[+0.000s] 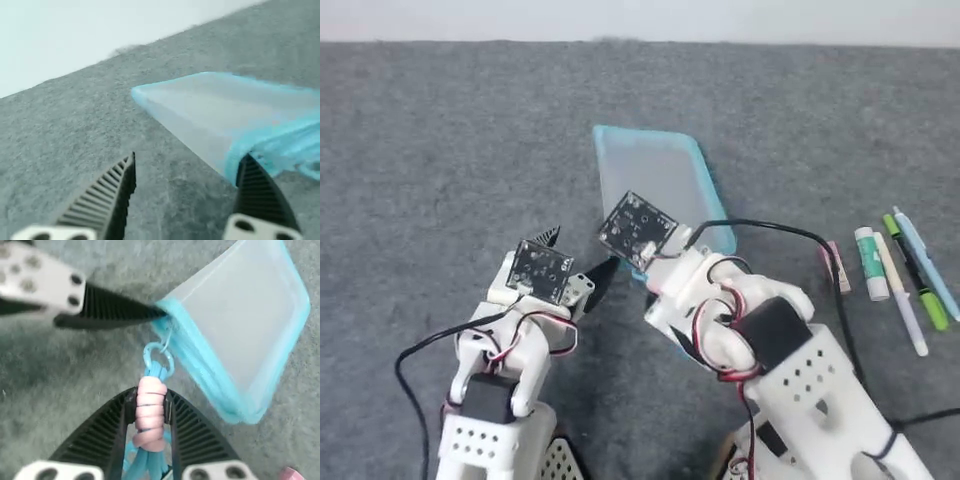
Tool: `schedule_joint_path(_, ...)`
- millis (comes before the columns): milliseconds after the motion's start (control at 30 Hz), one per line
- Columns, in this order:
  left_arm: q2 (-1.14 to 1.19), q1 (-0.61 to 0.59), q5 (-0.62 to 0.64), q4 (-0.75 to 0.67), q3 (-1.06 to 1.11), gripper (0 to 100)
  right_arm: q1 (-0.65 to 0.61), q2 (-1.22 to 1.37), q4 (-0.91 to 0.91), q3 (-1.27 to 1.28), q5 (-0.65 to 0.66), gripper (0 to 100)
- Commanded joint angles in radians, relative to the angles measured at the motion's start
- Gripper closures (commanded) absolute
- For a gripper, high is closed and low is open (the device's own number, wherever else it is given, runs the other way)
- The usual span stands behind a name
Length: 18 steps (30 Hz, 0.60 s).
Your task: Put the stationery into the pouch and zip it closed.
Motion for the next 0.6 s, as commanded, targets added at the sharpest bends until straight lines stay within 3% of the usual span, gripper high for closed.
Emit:
schedule_joint_path(0,-0.006,-0.028,-0.003,-0.046,-0.016,70,-0.008,-0.096,0.039,-0.003,0.061,99.2)
schedule_joint_path(167,-0.006,-0.032,-0.003,-0.046,-0.016,70,0.001,-0.206,0.045,0.109,0.074,99.2)
schedule_joint_path(433,-0.006,-0.032,-0.003,-0.044,-0.015,70,0.239,-0.283,0.056,0.138,0.153,99.2)
schedule_joint_path(567,-0.006,-0.032,-0.003,-0.04,-0.015,70,0.266,-0.283,0.059,0.138,0.164,99.2)
